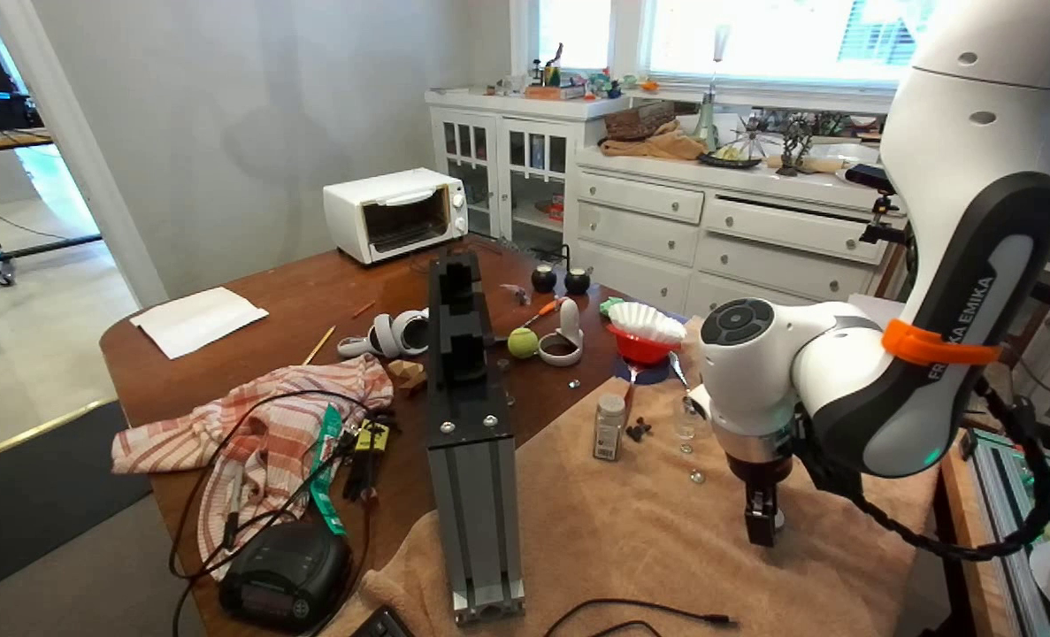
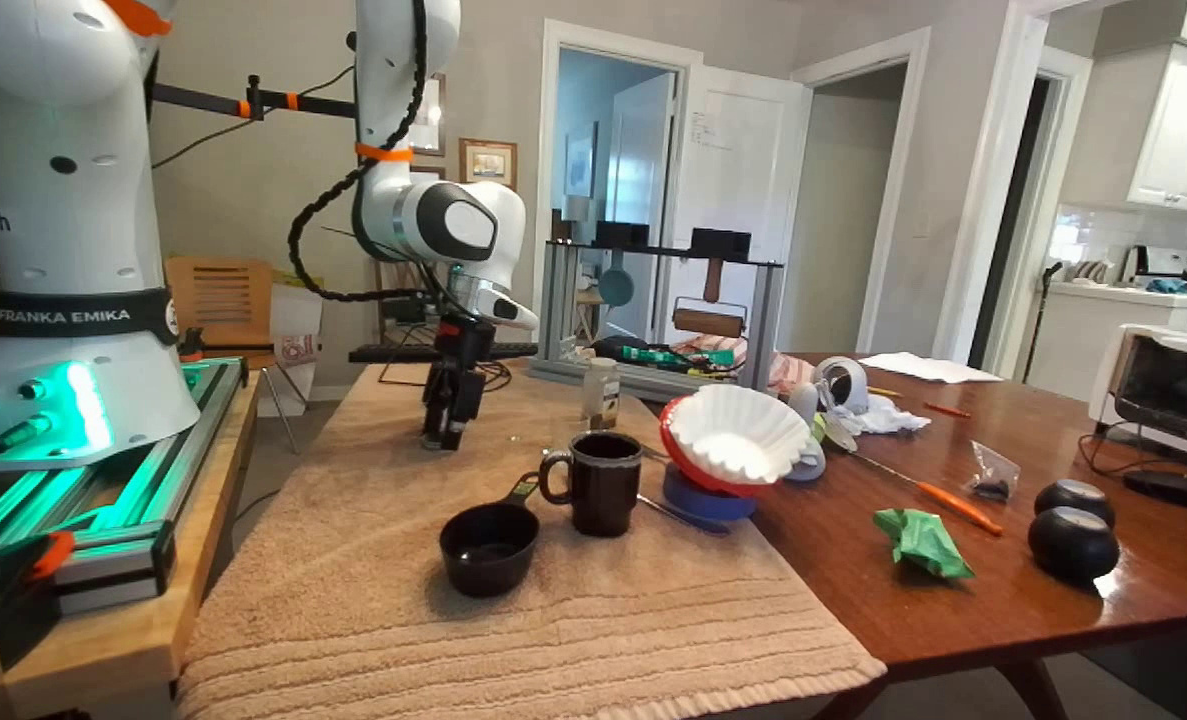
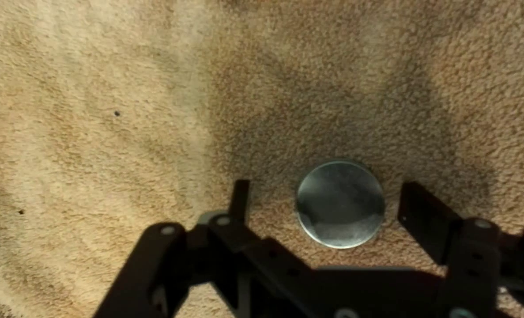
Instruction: Put the bottle upright then put the lid on the bottle
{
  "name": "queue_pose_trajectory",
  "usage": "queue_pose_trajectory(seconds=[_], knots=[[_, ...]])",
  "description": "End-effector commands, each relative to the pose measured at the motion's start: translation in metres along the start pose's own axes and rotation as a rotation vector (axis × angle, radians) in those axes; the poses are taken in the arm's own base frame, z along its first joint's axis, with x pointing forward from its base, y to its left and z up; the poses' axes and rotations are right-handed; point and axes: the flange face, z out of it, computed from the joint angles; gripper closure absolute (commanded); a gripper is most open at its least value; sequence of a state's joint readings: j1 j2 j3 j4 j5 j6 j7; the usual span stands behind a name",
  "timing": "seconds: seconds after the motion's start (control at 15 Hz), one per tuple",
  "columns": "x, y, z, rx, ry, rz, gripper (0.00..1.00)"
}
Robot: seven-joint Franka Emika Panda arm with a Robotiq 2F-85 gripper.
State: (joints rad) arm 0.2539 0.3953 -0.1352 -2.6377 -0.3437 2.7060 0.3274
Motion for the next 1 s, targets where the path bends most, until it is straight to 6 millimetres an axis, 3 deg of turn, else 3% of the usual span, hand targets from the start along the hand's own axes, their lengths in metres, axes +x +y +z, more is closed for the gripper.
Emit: queue_pose_trajectory(seconds=[0.0, 0.47, 0.6, 0.67, 0.87, 0.93], knots=[[-0.001, 0.003, 0.003, 0.032, -0.012, -0.035, 0.00], [-0.001, 0.014, 0.006, 0.105, -0.017, -0.092, 0.00], [0.000, 0.014, 0.005, 0.117, -0.017, -0.101, 0.12], [0.000, 0.013, 0.005, 0.119, -0.017, -0.105, 0.24], [0.003, 0.010, 0.003, 0.120, -0.017, -0.117, 0.46], [0.004, 0.009, 0.002, 0.117, -0.016, -0.120, 0.33]])
